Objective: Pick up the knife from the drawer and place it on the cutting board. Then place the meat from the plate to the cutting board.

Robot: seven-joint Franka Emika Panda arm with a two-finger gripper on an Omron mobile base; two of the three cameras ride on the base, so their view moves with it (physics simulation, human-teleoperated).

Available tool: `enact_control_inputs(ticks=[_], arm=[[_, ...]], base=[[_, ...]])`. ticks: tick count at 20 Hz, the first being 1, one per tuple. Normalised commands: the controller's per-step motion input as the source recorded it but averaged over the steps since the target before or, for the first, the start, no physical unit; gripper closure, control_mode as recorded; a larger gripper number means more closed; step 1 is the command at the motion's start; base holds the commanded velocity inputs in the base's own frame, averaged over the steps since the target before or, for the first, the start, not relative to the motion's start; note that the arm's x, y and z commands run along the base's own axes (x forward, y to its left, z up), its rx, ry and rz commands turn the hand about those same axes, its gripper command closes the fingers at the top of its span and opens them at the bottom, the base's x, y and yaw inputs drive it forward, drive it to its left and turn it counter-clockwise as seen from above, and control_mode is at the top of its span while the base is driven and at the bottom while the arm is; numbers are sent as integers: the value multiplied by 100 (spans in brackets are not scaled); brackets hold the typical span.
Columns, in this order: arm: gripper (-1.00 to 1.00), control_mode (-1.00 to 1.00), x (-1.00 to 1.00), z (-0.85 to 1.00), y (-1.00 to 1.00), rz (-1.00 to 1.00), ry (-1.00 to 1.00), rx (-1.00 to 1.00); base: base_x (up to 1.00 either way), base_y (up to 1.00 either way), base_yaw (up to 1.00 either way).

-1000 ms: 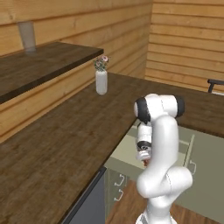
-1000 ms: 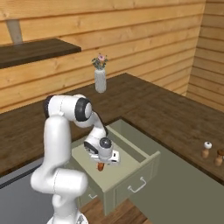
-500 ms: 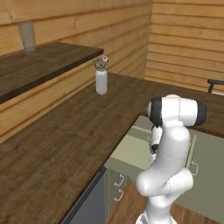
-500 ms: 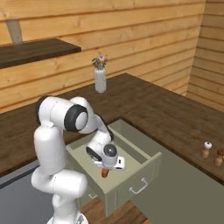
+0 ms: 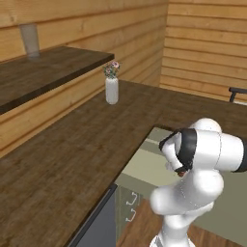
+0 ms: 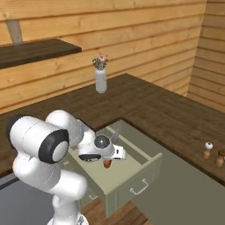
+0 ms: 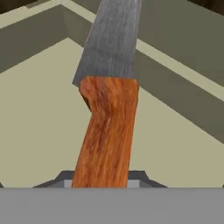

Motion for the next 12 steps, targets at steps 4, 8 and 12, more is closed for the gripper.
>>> enact_control_inputs(ticks=[4, 8, 12], arm=[[100, -100, 0, 100, -22, 0, 12, 0], [100, -100, -24, 100, -24, 0, 9, 0], [100, -100, -94, 100, -14, 4, 1, 2]], base=[[0, 0, 0], [0, 0, 0], [0, 0, 0]])
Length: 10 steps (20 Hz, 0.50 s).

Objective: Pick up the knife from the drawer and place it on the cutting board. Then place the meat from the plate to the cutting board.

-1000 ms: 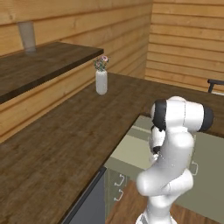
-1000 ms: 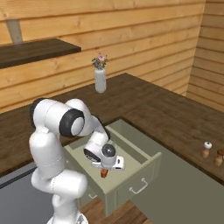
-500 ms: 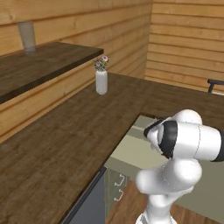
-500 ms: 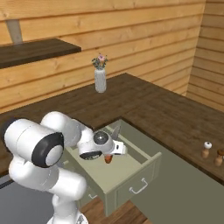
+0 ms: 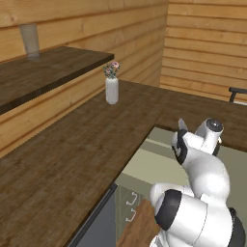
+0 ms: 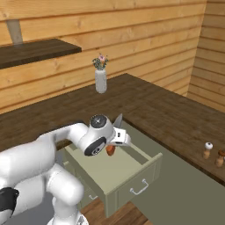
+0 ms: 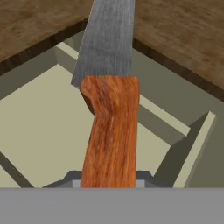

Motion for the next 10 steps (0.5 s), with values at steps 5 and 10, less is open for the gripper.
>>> enact_control_inputs(ticks=[5, 10], arm=[[100, -100, -58, 100, 5, 11, 3, 0], [100, -100, -24, 100, 16, 14, 13, 0]], base=[[0, 0, 0], [0, 0, 0]])
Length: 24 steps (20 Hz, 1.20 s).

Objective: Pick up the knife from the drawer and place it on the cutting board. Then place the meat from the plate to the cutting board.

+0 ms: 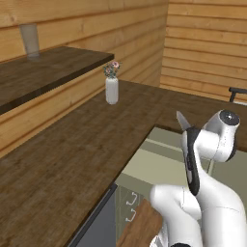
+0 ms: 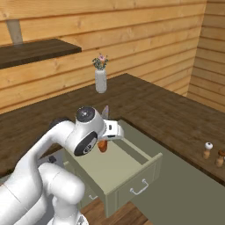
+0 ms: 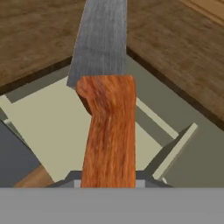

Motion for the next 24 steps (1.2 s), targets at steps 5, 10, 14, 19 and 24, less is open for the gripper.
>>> enact_control_inputs(ticks=[5, 10, 14, 19, 24], arm=[[100, -100, -9, 93, 17, 8, 16, 0], [100, 100, -23, 15, 8, 1, 2, -2], [100, 100, 0, 0, 0, 0, 0, 0], [100, 100, 0, 0, 0, 0, 0, 0], [100, 100, 0, 0, 0, 0, 0, 0]], base=[[0, 0, 0], [-59, 8, 0], [-100, 1, 0], [-85, -72, -17], [-26, -98, -34]])
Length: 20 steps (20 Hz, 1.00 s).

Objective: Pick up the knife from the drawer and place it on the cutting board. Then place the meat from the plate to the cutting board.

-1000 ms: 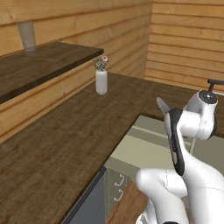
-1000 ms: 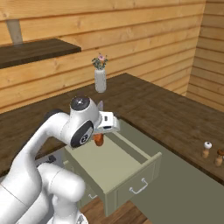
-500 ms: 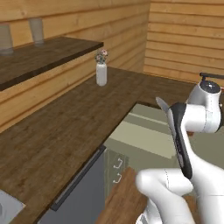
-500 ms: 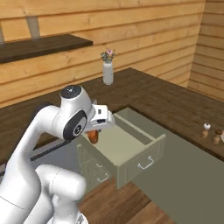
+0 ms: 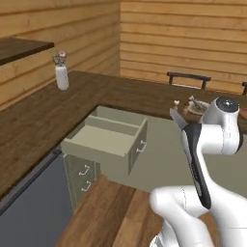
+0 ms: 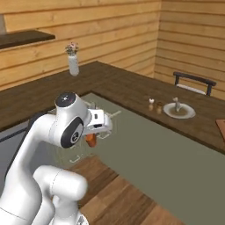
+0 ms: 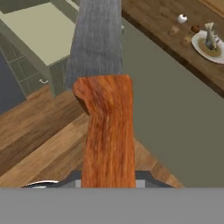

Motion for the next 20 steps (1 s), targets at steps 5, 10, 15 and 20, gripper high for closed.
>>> enact_control_inputs(ticks=[5, 10, 15, 20], arm=[[100, 100, 0, 0, 0, 0, 0, 0], [100, 100, 0, 0, 0, 0, 0, 0], [100, 100, 0, 0, 0, 0, 0, 0], [100, 100, 0, 0, 0, 0, 0, 0]], base=[[-1, -81, -37], [46, -36, -37], [79, -15, -35], [92, -22, -32]])
